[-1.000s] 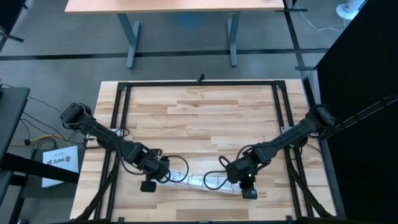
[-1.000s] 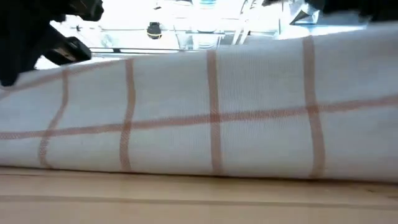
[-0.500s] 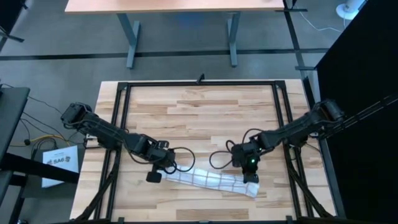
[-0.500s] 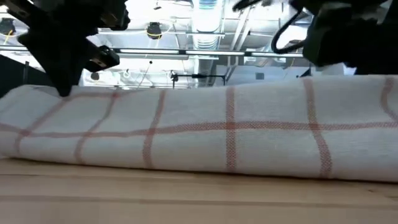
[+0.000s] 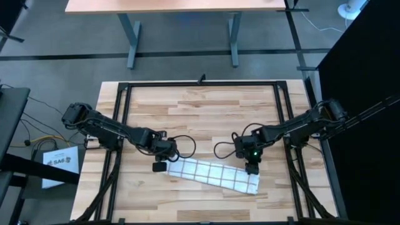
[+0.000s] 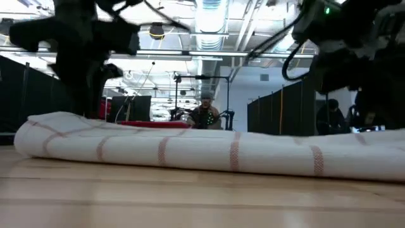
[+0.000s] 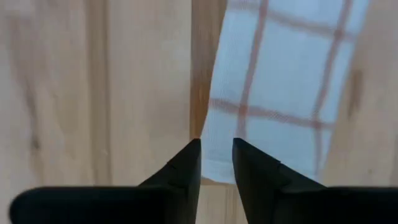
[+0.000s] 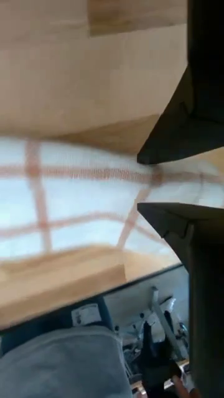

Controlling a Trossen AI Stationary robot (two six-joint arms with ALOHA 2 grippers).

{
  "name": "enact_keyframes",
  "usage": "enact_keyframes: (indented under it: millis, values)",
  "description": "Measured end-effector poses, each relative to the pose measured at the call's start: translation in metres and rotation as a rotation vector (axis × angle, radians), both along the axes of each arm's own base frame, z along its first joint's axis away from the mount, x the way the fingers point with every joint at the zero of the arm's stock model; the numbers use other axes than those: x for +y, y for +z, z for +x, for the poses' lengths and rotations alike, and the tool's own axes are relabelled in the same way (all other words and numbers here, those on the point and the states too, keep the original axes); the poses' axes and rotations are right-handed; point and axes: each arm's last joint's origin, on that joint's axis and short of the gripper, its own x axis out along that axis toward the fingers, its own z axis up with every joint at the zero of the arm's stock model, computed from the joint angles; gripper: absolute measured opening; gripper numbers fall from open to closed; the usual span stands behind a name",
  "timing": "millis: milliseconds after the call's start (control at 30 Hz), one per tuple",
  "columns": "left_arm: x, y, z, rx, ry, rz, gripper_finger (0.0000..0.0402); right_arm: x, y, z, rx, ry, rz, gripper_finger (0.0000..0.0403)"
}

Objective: Roll towel
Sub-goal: Fold the white striped towel

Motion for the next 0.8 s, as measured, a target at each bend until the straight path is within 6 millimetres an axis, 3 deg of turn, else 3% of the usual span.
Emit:
enact_keyframes:
  millis: [67,333,600,800]
  values:
    - [-0.003,0.014,0.002,-0.055,-0.023,0.006,0.0083,0.005,0.017,0.001,-0.074,-0.003,-0.037,0.0105]
    - [-0.041,0.005,0.005,-0.070,-0.302,0.042,0.0082,0.058,0.031,0.011,-0.216,0.024,-0.308,0.0101]
    - [-0.049,-0.044,0.024,0.076,-0.409,0.148,0.0082,0.073,-0.019,0.023,-0.022,-0.014,-0.415,0.0100]
    - [-0.046,-0.074,0.019,0.122,-0.371,0.145,0.0082,0.082,-0.032,0.012,0.096,-0.022,-0.472,0.0100]
